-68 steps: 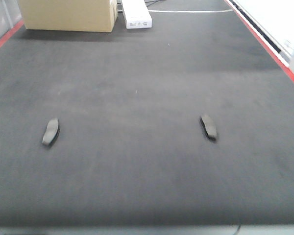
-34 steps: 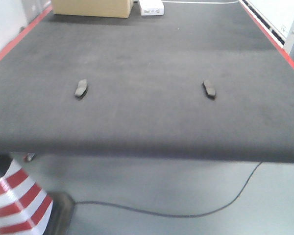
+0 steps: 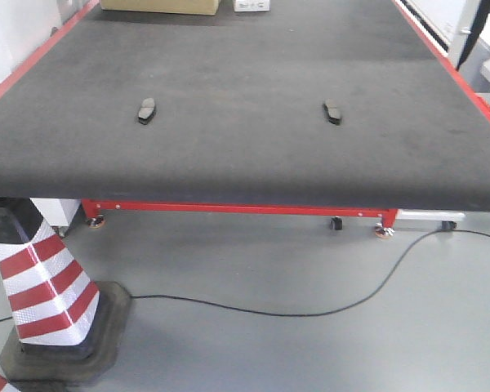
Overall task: Move and align brake pads A on conveyor
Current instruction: 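Back the base away from the conveyor and turn toward the aisle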
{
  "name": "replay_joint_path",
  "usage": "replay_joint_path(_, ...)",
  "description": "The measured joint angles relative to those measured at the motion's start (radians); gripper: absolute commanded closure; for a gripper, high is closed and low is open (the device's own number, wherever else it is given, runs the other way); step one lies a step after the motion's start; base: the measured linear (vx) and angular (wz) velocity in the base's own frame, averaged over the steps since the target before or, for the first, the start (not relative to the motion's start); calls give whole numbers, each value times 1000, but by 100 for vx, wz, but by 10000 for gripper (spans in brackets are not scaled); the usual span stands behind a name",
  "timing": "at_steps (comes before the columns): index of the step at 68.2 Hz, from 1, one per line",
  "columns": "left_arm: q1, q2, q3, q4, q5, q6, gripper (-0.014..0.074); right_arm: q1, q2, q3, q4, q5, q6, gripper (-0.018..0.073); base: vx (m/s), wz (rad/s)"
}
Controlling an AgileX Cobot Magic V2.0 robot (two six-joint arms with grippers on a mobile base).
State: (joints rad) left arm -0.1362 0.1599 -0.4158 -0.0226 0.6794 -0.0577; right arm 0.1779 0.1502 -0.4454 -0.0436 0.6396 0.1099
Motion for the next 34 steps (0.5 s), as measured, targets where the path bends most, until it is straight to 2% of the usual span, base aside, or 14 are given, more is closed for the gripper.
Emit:
replay_joint_path(16,0,0,0,0,0,0,84,0,0,0,3,0,0,120,-20,-33)
replay_joint_path(34,0,0,0,0,0,0,84,0,0,0,3,0,0,120,-19,-79)
